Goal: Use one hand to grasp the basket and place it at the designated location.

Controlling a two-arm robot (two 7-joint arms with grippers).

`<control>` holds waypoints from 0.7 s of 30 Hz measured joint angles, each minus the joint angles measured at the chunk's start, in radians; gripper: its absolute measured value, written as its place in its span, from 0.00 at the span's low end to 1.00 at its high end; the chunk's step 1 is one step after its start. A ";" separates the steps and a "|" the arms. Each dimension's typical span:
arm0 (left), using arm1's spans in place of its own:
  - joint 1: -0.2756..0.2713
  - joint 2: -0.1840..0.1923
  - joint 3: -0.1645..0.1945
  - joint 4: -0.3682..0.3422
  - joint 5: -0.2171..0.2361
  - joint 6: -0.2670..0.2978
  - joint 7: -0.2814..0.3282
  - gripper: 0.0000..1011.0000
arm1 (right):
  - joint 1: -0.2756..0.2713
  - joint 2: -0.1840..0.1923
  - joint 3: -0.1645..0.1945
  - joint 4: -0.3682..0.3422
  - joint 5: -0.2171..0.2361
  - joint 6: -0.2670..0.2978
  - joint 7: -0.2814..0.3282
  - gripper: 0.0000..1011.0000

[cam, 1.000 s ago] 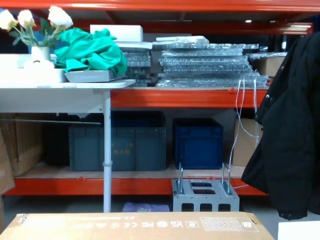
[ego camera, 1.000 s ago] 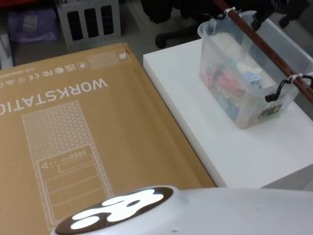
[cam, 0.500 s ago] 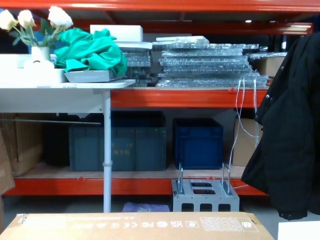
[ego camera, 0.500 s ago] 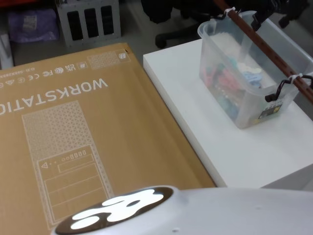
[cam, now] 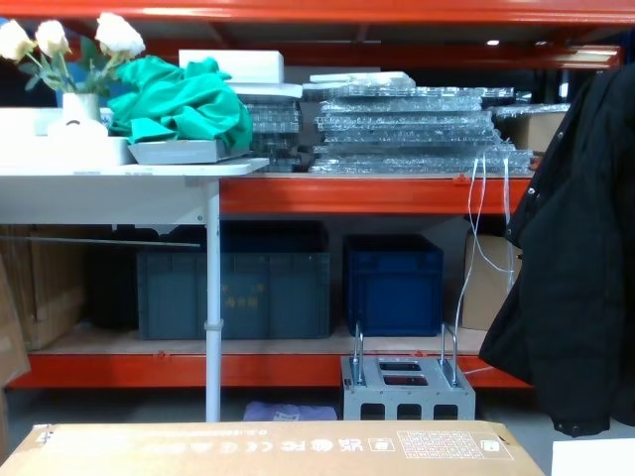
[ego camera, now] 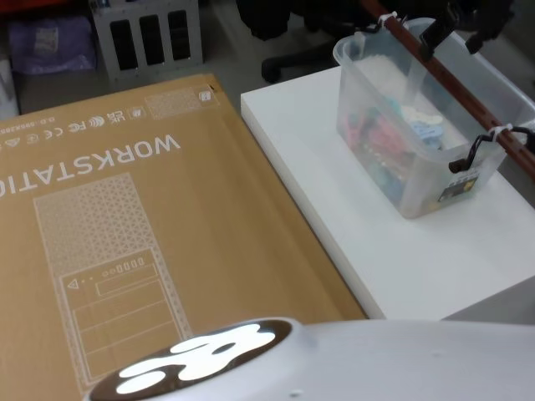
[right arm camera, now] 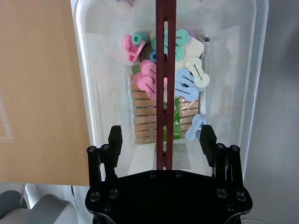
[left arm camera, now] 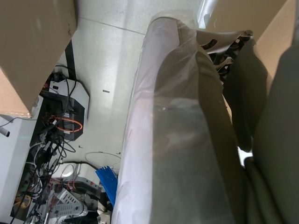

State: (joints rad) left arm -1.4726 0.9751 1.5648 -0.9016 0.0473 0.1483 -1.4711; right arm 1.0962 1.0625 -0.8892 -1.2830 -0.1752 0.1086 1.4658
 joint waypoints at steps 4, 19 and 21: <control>0.000 0.000 0.000 0.000 0.000 0.000 0.000 0.00 | 0.004 -0.016 -0.012 0.020 -0.015 0.000 0.003 0.99; 0.000 0.000 0.000 0.000 0.000 0.000 0.000 0.00 | 0.032 -0.116 -0.076 0.170 -0.051 -0.047 0.021 0.99; 0.000 0.000 0.000 0.000 0.000 0.000 0.000 0.00 | 0.035 -0.128 -0.085 0.186 -0.052 -0.056 0.021 0.99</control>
State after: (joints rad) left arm -1.4726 0.9752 1.5648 -0.9014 0.0474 0.1483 -1.4711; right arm 1.1313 0.9349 -0.9739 -1.0968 -0.2275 0.0531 1.4864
